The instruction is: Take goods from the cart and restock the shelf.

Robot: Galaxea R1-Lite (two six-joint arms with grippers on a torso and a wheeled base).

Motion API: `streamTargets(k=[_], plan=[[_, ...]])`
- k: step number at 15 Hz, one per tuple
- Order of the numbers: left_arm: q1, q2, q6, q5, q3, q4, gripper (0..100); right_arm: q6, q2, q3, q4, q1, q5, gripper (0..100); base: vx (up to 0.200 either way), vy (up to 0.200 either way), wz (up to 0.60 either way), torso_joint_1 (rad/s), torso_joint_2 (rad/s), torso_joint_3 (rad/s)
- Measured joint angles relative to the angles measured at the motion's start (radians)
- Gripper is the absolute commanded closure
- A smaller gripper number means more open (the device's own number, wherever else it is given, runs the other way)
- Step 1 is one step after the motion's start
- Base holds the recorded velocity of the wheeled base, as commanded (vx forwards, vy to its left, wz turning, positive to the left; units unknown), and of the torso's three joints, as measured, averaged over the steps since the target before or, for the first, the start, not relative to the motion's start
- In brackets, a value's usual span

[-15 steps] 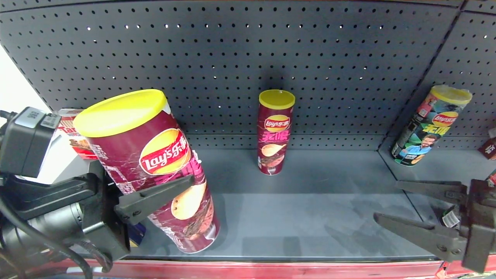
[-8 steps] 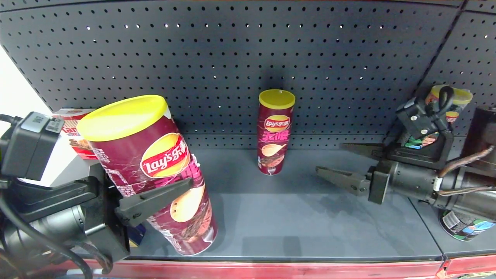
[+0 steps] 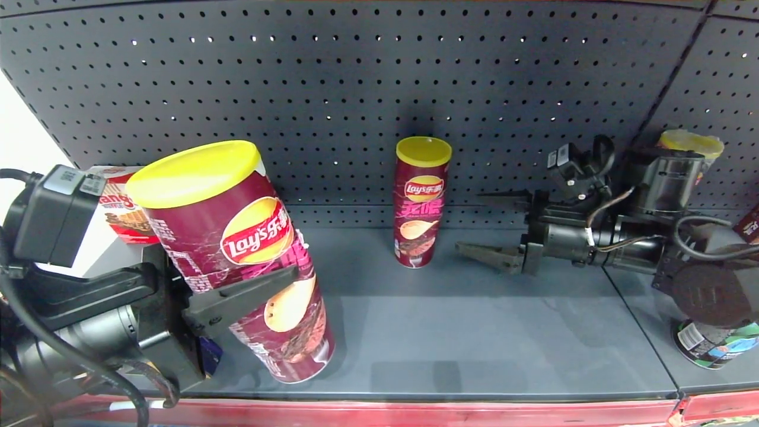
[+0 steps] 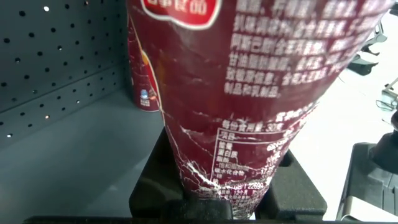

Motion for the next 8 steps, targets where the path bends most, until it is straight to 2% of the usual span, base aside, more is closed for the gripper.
streamTargets(k=[4, 8], plan=[[0.006, 0.003, 0.0, 0.0, 0.003, 0.0, 100, 0.003, 0.109, -0.127, 0.003, 0.002, 0.02, 0, 0.0, 0.0, 0.0, 0.0, 0.0, 0.0], [0.007, 0.003, 0.0, 0.001, 0.004, 0.0, 100, 0.006, 0.187, -0.194, 0.003, 0.015, 0.015, 0, 0.0, 0.0, 0.0, 0.0, 0.0, 0.0]])
